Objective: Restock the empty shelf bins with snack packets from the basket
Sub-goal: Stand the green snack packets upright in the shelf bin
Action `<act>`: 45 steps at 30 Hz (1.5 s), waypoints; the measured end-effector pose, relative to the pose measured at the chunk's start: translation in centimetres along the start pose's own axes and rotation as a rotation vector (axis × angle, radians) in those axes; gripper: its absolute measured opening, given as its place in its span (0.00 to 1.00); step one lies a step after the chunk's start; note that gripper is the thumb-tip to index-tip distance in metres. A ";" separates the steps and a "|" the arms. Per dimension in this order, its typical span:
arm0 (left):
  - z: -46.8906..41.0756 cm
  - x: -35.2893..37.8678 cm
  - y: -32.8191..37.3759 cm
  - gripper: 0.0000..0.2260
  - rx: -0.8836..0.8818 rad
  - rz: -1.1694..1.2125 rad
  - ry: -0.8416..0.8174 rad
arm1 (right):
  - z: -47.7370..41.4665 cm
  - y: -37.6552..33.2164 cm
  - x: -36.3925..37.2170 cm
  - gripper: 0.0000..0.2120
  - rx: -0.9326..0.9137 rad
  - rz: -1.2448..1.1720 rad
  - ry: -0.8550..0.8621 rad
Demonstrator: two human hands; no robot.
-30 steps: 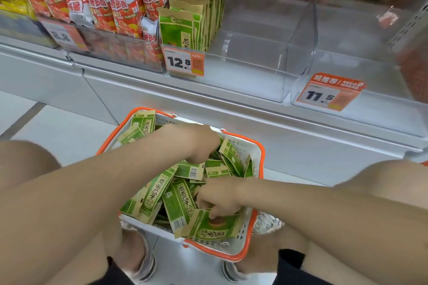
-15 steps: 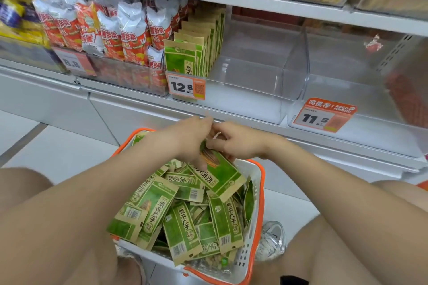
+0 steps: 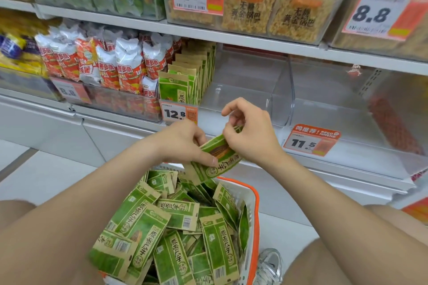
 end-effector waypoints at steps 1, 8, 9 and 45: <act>0.0 0.2 0.4 0.15 0.034 -0.009 -0.010 | 0.0 -0.1 0.0 0.12 -0.046 -0.008 0.022; 0.0 0.8 1.5 0.13 0.049 0.202 -0.024 | -0.5 -1.5 0.0 0.09 -0.191 -0.121 0.192; -0.1 0.7 1.4 0.13 0.016 0.271 0.015 | -0.4 -1.9 -0.1 0.11 -0.198 -0.122 0.233; -9.2 -4.8 -1.2 0.37 0.093 -0.822 0.885 | -18.2 0.5 4.9 0.18 0.607 -0.242 0.163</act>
Point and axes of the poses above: each hand's wrist, its own z-axis away from the middle knuckle, its own x-axis out of the palm, y = z × x, the point moved 1 cm from there along -z, towards the middle knuckle, and after that the axes turned 10 degrees about x, right-handed, at the moved point
